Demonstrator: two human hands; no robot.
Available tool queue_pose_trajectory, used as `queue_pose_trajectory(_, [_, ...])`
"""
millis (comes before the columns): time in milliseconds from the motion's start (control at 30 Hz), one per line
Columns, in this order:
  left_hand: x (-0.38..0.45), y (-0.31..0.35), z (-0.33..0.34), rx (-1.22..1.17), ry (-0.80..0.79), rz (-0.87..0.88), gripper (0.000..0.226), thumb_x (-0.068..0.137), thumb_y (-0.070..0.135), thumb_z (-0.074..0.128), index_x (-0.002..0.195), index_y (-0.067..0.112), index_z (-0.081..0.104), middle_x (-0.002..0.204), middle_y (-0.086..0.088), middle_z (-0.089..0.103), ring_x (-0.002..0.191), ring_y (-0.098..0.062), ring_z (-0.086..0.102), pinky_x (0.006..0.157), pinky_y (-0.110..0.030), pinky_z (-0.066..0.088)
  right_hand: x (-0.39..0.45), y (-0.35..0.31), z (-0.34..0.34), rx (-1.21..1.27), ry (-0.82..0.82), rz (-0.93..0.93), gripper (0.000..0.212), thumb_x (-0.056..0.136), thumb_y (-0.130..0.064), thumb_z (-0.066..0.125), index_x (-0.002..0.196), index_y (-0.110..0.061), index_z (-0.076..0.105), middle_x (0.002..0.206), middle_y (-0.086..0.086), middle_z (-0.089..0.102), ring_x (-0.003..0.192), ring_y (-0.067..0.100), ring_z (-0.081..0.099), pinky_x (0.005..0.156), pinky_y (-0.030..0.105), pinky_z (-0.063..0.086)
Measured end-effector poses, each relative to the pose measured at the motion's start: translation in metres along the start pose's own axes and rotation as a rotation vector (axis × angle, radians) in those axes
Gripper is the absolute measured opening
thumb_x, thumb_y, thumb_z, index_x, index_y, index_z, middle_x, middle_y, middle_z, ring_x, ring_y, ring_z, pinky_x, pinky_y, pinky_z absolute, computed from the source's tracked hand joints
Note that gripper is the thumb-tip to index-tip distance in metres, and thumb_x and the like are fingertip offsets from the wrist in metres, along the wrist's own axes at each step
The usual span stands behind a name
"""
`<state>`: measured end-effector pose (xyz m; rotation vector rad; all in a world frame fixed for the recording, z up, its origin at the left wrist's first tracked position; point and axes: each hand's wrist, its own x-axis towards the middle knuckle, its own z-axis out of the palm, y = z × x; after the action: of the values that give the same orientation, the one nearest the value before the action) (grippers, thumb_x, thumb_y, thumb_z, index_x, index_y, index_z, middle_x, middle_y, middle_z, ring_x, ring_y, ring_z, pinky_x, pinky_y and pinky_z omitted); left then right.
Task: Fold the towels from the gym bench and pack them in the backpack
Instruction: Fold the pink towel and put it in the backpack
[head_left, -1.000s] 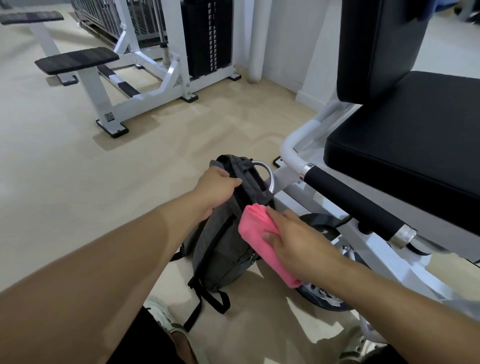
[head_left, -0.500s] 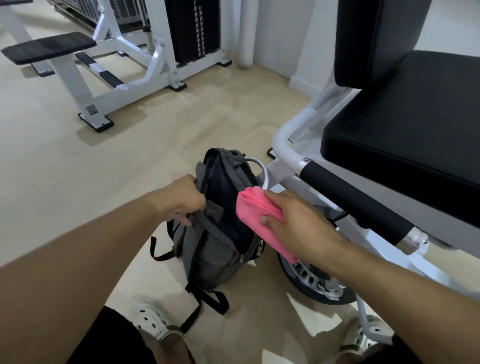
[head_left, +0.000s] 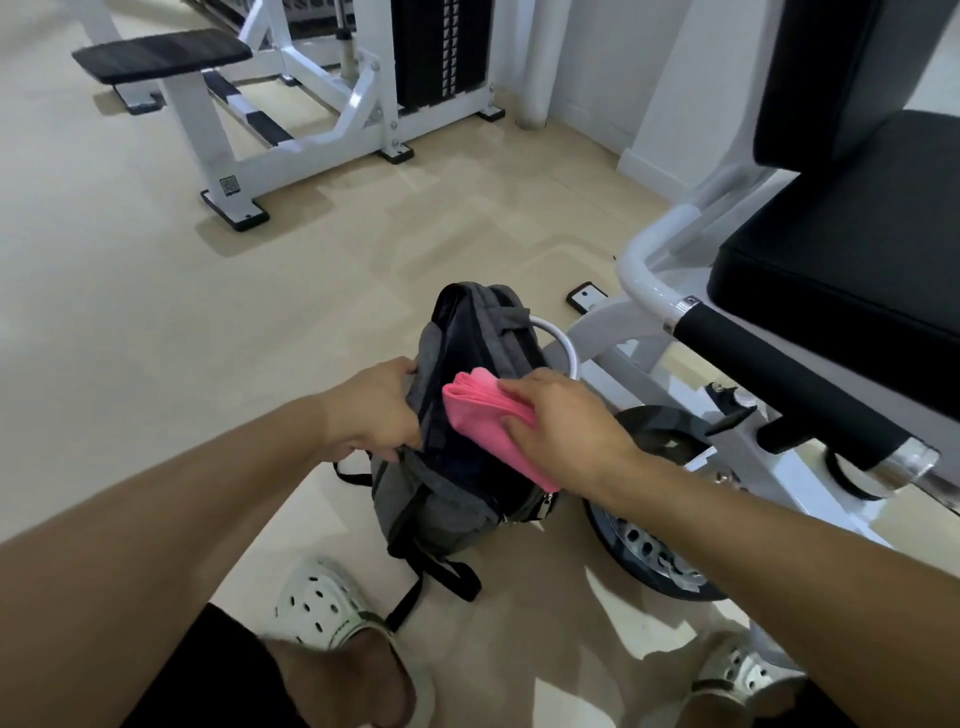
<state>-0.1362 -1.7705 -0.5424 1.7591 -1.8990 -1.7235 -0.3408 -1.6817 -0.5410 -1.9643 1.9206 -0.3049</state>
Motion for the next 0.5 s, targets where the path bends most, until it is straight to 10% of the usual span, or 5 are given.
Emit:
queue_pose_trajectory(300, [0.0,-0.007,-0.011,-0.038,0.027,0.022,0.087,0.081,-0.007,0.074,0.153,0.02,0.033,0.118,-0.013,0.067,0.1,-0.033,0.071,0.077,-0.041,0.064,0.07,-0.015,0.079,0.078,0.114,0.2,0.041,0.106,-0.022,0.043,0.145,-0.012,0.047,0.128,0.013,0.048,0.118,0.033,0.048,0.102,0.044,0.045])
queue_pose_trajectory(500, [0.001,-0.009,-0.013,-0.04,0.011,0.02,0.089,0.082,-0.009,0.073,0.154,0.021,0.031,0.122,-0.013,0.066,0.101,-0.032,0.07,0.069,-0.034,0.063,0.07,0.008,0.111,-0.127,-0.092,0.226,0.041,0.102,-0.012,0.046,0.142,-0.019,0.042,0.127,0.013,0.047,0.12,0.037,0.047,0.097,0.049,0.048])
